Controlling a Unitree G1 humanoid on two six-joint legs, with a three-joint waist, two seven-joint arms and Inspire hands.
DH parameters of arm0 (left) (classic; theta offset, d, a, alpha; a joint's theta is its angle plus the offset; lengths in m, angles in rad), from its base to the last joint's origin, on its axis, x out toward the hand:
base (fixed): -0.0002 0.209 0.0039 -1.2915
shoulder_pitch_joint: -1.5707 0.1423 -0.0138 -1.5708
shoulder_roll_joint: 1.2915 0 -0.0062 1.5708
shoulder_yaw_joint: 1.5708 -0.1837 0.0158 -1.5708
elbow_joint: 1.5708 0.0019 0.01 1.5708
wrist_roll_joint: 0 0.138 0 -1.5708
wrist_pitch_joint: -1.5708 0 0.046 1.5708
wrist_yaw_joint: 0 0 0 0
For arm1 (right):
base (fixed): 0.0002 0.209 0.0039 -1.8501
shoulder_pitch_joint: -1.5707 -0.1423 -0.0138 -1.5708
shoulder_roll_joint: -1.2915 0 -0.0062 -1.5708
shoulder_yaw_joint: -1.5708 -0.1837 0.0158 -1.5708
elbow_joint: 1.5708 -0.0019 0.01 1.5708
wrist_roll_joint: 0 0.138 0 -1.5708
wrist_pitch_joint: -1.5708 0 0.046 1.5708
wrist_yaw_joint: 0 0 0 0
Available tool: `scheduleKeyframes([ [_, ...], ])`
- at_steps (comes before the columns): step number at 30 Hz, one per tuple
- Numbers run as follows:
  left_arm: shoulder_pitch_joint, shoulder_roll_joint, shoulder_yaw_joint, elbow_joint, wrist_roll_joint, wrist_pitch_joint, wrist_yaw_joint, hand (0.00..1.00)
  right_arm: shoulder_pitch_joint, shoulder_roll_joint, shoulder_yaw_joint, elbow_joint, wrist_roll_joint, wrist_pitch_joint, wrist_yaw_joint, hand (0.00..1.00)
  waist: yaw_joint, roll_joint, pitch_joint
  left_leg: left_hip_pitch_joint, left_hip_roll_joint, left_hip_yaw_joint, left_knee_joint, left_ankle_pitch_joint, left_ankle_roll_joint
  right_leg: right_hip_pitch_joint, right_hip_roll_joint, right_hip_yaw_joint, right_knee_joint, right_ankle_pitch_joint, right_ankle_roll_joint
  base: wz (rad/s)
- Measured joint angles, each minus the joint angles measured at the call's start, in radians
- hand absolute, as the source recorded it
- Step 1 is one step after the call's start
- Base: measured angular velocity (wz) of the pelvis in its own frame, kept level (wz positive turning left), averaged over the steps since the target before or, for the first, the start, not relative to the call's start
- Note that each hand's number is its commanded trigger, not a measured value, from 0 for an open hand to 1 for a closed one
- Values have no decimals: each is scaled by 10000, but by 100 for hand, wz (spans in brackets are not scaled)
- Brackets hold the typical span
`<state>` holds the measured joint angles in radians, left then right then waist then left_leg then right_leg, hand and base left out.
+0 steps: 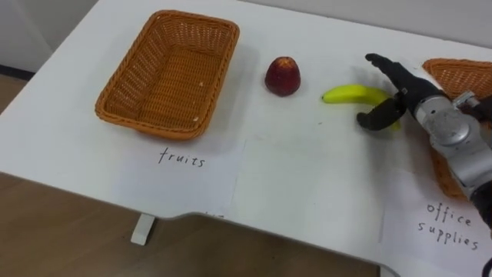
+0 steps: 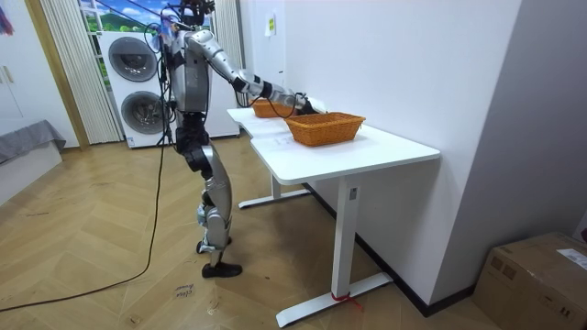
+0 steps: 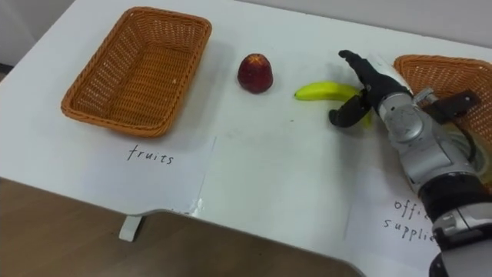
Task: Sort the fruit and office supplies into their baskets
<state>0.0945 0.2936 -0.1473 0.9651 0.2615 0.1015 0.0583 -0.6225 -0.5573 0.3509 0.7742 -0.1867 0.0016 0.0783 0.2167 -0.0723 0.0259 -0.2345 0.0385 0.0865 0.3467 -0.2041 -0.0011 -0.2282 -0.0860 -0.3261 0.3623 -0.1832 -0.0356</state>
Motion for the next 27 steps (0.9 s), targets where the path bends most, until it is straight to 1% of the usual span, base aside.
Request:
scheduleKeyframes([
  [3, -26, 3, -2, 6, -203, -5, -6, 0, -1, 4, 58, 124, -118, -4, 248, 0, 7, -96, -10, 3, 7, 21, 6, 0, 0, 1, 6, -10, -11, 3, -5, -1],
  [5, -26, 17, -111, 102, -349, -7, -44, 0, -7, 0, 160, 372, -126, -29, 396, 0, 57, -105, -4, 8, 8, 15, 22, -1, -1, 9, 11, -17, -13, 5, -8, 0],
  [7, -33, 19, -142, 107, -350, -10, -130, 0, -6, -9, 222, 528, -150, -117, 579, 0, 57, -84, 12, 7, 7, 12, 29, -1, -2, -3, 11, -15, -7, 7, -11, -2],
  [10, -50, 21, -140, 106, -340, -7, -273, 0, -39, -10, 227, 718, -214, -169, 629, 0, 135, 3, 71, -21, 10, -22, 78, -2, -4, -15, 9, -41, -13, -17, -44, 2],
  [16, -166, 39, -145, 102, -340, 0, -417, 0, -296, -48, 329, 1164, -225, -146, 774, 0, 204, 7, 76, -148, 39, -108, 199, 25, -44, -25, 4, -212, -24, -6, -92, 5],
  [20, -296, 42, -143, 102, -340, -7, -417, 0, -297, -187, 415, 1297, -227, -138, 866, 0, 364, 1, 72, -156, 38, -124, 231, 30, -47, -26, -2, -231, -11, 0, -102, 0],
  [21, -306, 43, -143, 101, -344, -7, -417, 0, -299, -221, 416, 1311, -226, -138, 880, 11, 381, -2, 70, -157, 37, -125, 232, 32, -44, -22, -8, -239, -11, 1, -102, 0],
  [22, -305, 43, -146, 102, -344, -7, -417, 0, -302, -238, 444, 1311, -226, -138, 891, 85, 382, -2, 70, -157, 36, -127, 233, 33, -43, -18, -9, -243, -12, 1, -102, 0],
  [23, -305, 43, -147, 102, -343, -7, -418, 0, -302, -245, 504, 1317, -226, -138, 899, 100, 382, -1, 71, -152, 34, -134, 234, 34, -42, -7, -10, -253, -14, 1, -102, 0],
  [27, -324, 43, -146, 102, -342, -12, -419, 0, -489, -258, 516, 1525, -241, -142, 818, 100, 381, -6, 67, -131, 31, -157, 233, 42, -45, 27, -4, -281, -19, 1, -102, 0],
])
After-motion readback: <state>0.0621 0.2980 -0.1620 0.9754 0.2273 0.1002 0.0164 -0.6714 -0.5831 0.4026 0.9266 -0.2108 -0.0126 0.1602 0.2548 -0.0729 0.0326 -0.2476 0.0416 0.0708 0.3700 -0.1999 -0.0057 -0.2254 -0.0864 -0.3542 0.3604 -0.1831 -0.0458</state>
